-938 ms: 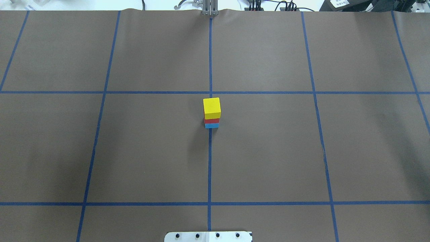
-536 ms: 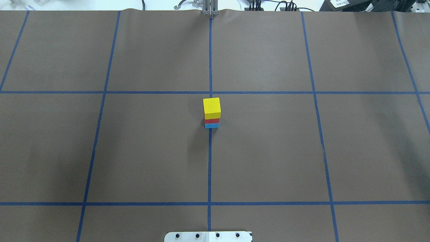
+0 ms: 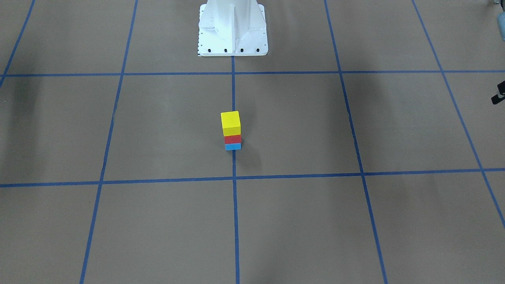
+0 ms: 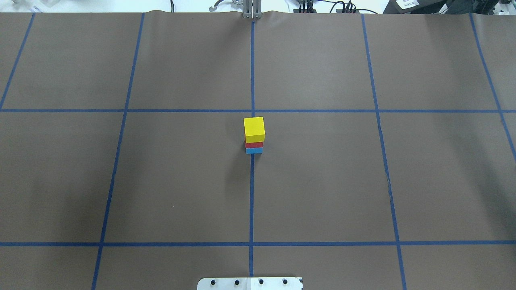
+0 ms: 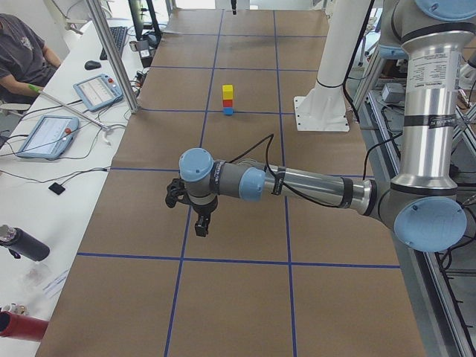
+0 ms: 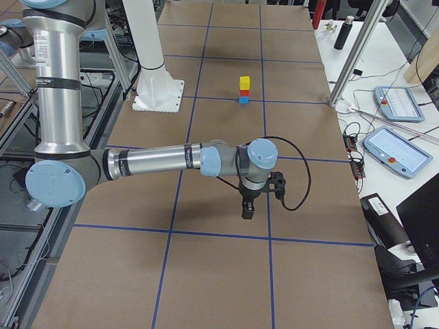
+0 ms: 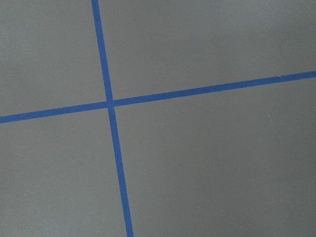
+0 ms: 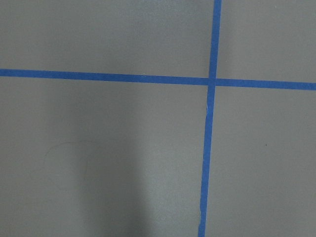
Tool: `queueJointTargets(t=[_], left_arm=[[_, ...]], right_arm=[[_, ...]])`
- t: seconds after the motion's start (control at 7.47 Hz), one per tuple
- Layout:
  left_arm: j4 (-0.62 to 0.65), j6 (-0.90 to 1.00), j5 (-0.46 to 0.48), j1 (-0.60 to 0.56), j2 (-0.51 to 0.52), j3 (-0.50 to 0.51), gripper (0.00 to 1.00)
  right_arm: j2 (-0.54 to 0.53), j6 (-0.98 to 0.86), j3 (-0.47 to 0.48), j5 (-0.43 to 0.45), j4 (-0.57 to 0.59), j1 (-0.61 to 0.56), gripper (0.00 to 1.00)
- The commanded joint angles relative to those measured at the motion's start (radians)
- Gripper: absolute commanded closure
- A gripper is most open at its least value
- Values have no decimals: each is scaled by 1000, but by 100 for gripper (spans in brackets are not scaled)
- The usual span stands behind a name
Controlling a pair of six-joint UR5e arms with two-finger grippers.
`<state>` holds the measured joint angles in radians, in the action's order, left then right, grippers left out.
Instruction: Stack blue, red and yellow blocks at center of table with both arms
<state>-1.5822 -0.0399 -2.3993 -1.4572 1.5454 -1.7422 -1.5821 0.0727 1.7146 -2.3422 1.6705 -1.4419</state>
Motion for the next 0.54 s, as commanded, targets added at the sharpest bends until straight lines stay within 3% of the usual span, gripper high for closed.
queueJointTargets(t=[0.0, 0.4], left_arm=[[-1, 0, 0, 0, -1, 0, 1], [-1, 0, 0, 0, 1, 0, 1]], right_arm=[[1, 4, -6, -2, 2, 0, 0], [-2, 1, -10, -5, 2, 0, 0]])
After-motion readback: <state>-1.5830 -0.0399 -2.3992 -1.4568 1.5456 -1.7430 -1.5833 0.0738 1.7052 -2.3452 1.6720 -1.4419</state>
